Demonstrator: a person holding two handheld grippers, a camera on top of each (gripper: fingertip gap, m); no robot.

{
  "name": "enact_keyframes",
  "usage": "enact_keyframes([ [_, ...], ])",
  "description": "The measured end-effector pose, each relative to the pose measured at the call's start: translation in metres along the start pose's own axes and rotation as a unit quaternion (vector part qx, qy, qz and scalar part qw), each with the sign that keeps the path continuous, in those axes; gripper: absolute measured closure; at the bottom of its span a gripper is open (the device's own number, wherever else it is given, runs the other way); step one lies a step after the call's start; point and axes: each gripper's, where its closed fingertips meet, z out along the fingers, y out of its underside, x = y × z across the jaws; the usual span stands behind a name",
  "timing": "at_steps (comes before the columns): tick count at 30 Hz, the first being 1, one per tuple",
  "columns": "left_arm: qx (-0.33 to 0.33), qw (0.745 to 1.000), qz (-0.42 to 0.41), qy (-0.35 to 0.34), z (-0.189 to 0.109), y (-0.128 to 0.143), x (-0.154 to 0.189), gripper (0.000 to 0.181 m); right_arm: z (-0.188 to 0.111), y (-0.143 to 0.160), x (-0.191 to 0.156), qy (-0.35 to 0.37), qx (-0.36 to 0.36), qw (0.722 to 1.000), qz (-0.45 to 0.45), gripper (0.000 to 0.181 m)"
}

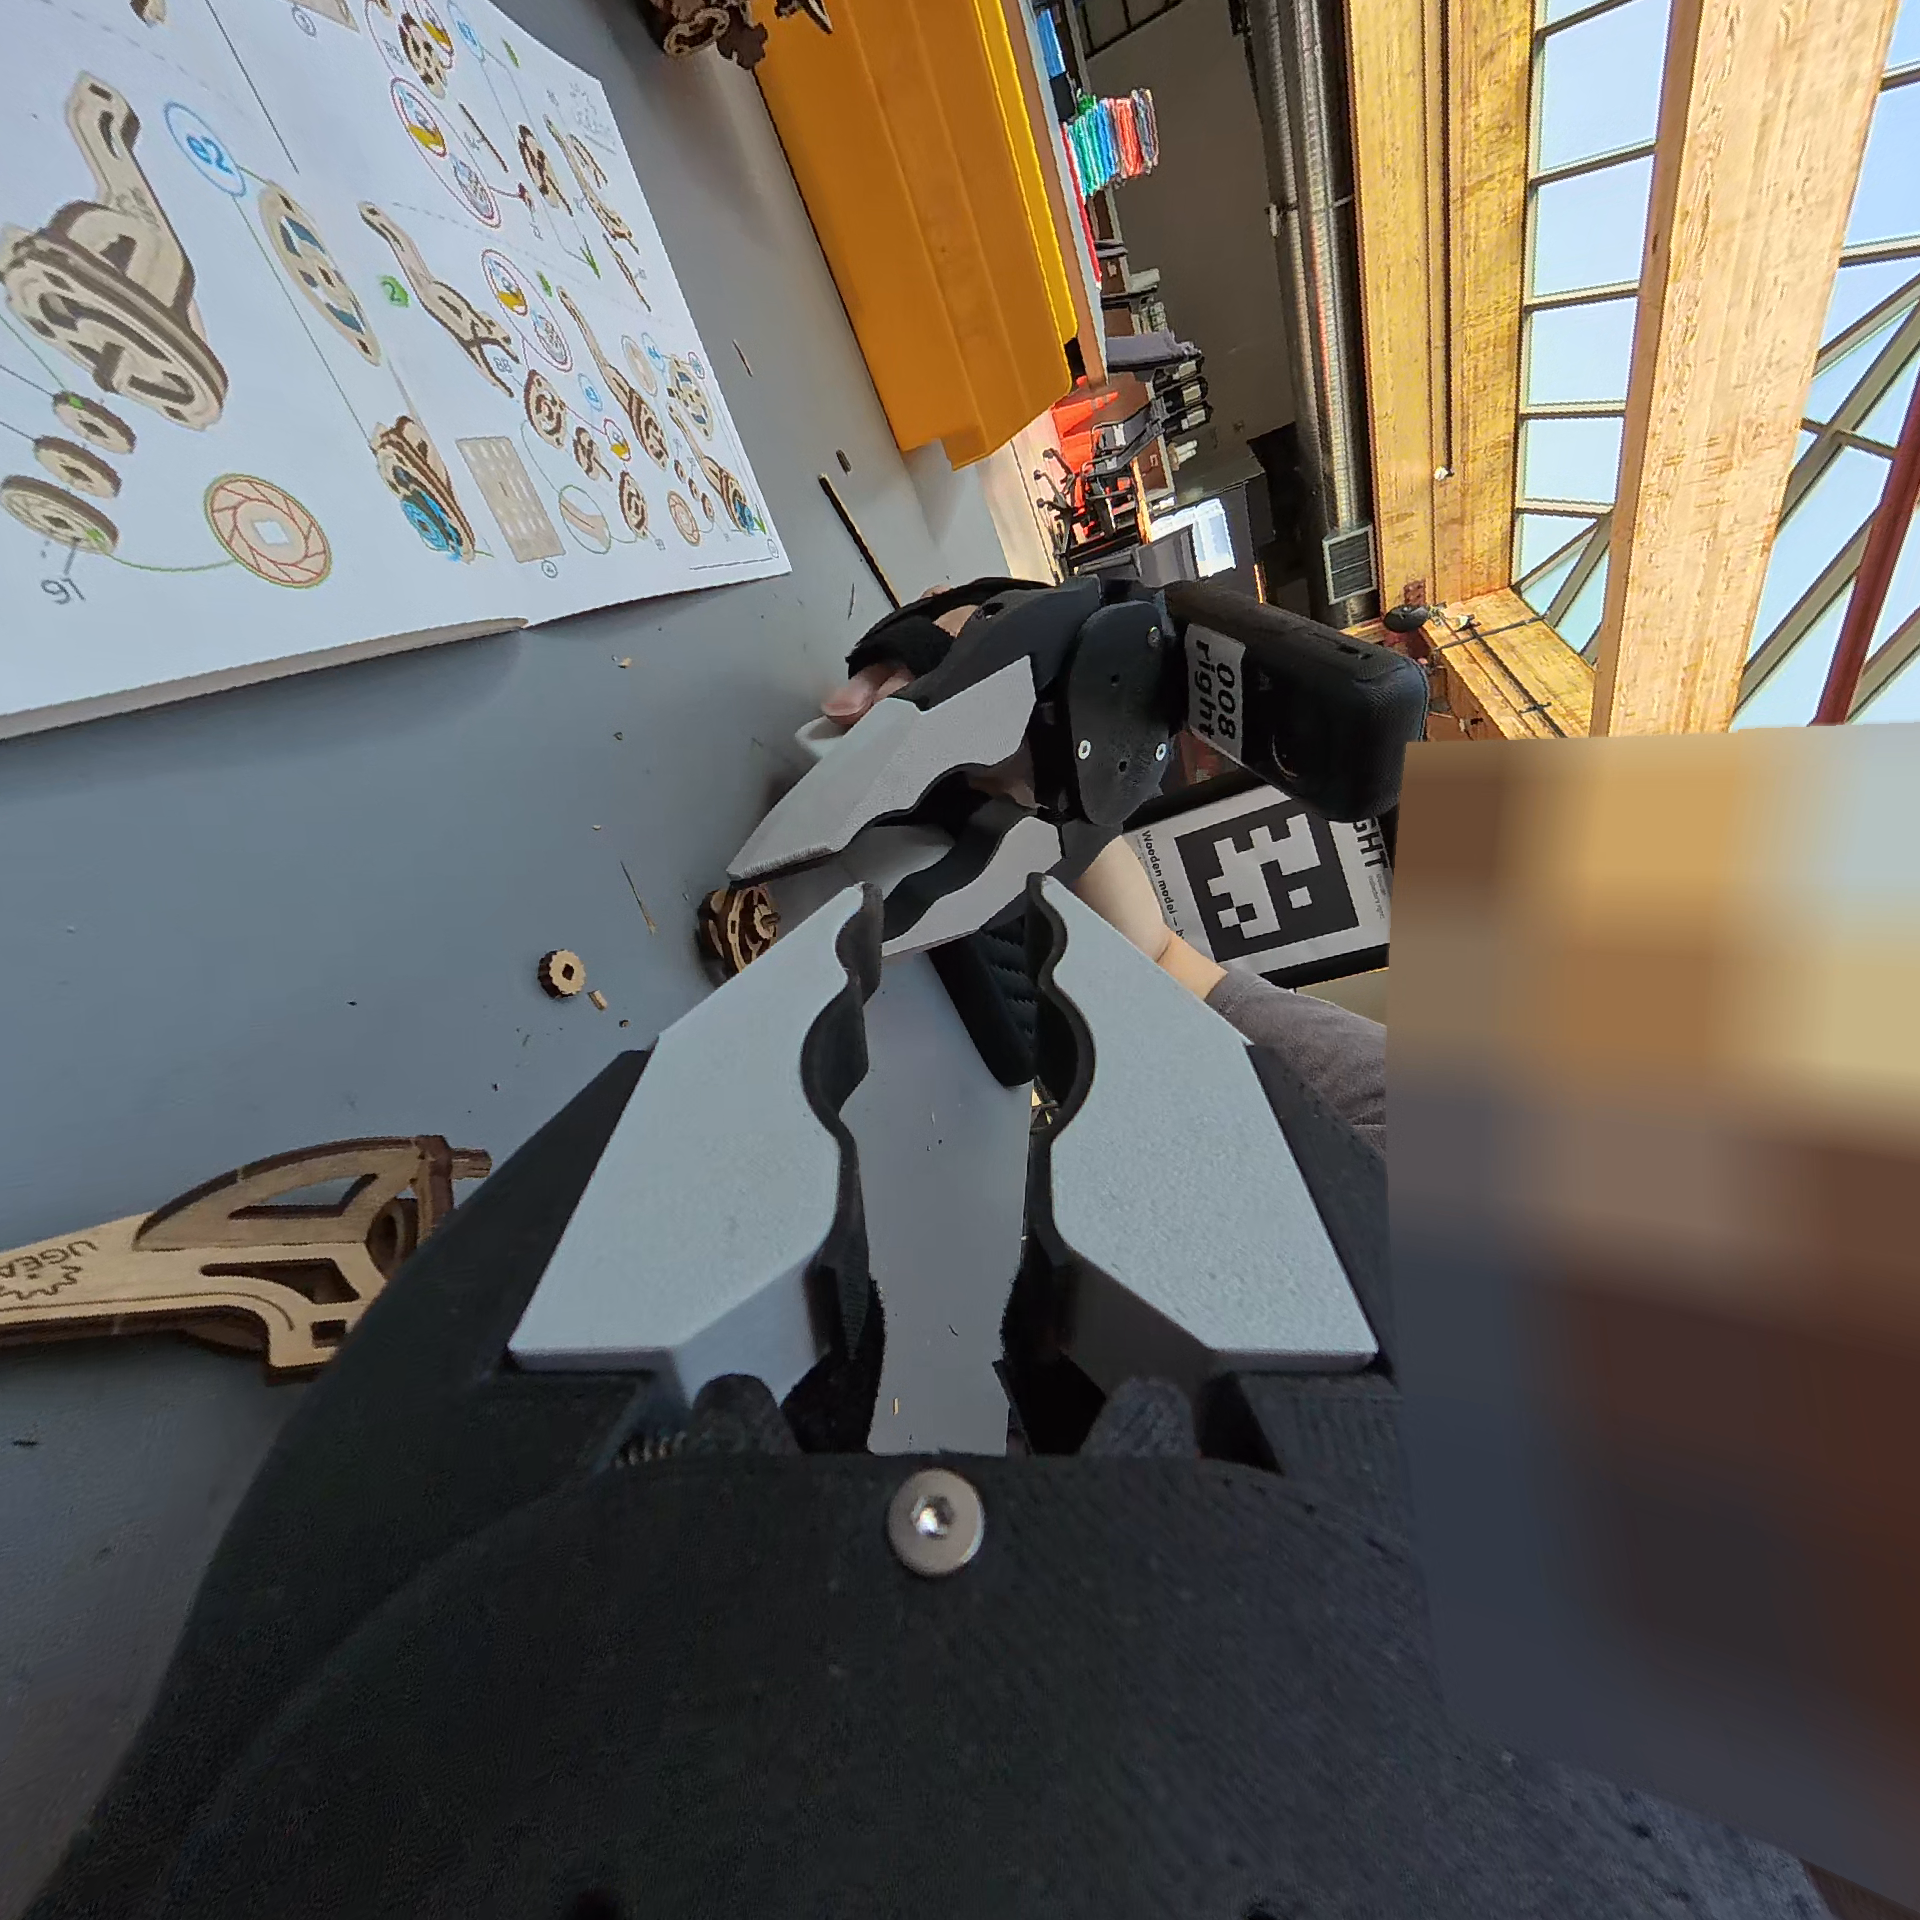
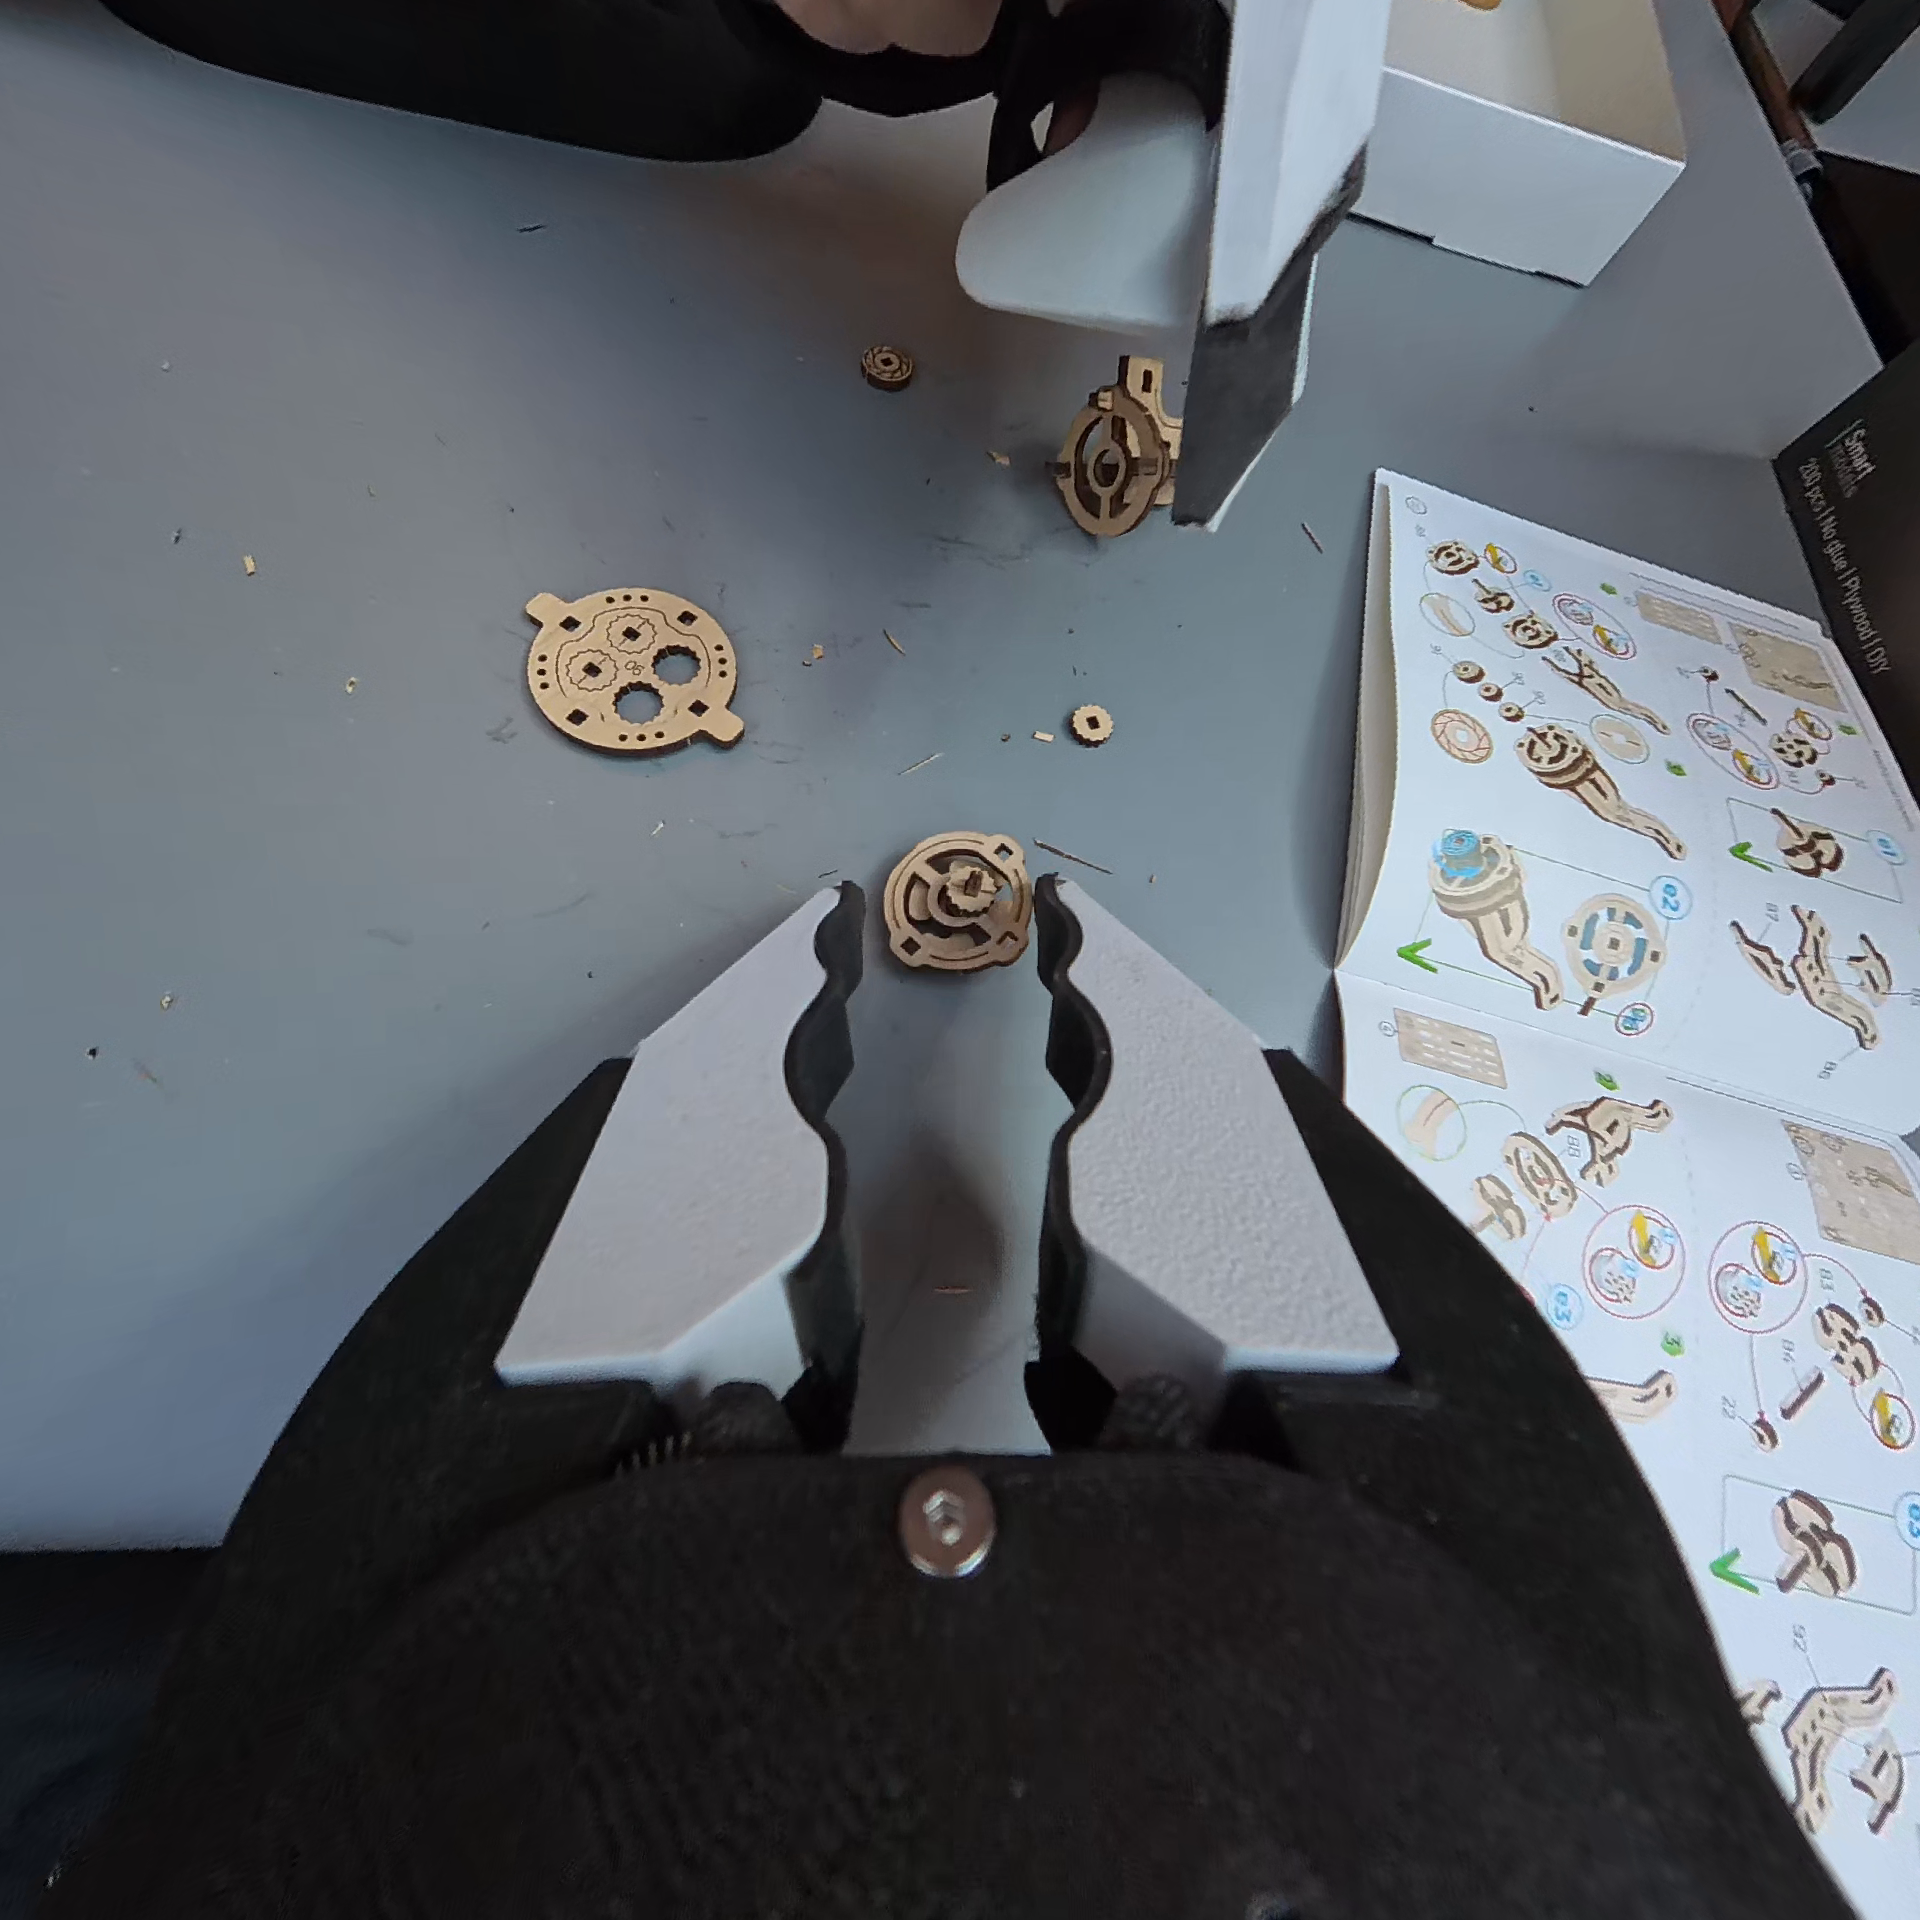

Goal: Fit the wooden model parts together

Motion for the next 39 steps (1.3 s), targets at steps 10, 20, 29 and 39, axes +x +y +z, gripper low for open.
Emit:
enact_keyframes([
  [10, -0.002, 1.000, -0.001, 0.001, 0.001, 0.001, 0.000, 0.156, 0.003, 0.002, 0.002, 0.015, -0.015, 0.999, -0.025, 0.153],
  [20, -0.006, 1.000, -0.003, 0.003, 0.002, 0.002, 0.000, 0.156, 0.003, 0.001, 0.004, 0.008, -0.011, 1.000, -0.001, 0.153],
  [29, -0.009, 1.000, -0.005, 0.004, 0.003, 0.003, 0.000, 0.156, 0.004, 0.001, 0.007, -0.001, -0.016, 0.999, 0.031, 0.153],
  [39, -0.007, 1.000, -0.004, 0.005, 0.003, 0.003, 0.001, 0.156, 0.004, 0.002, 0.011, 0.001, -0.025, 0.998, 0.059, 0.153],
])
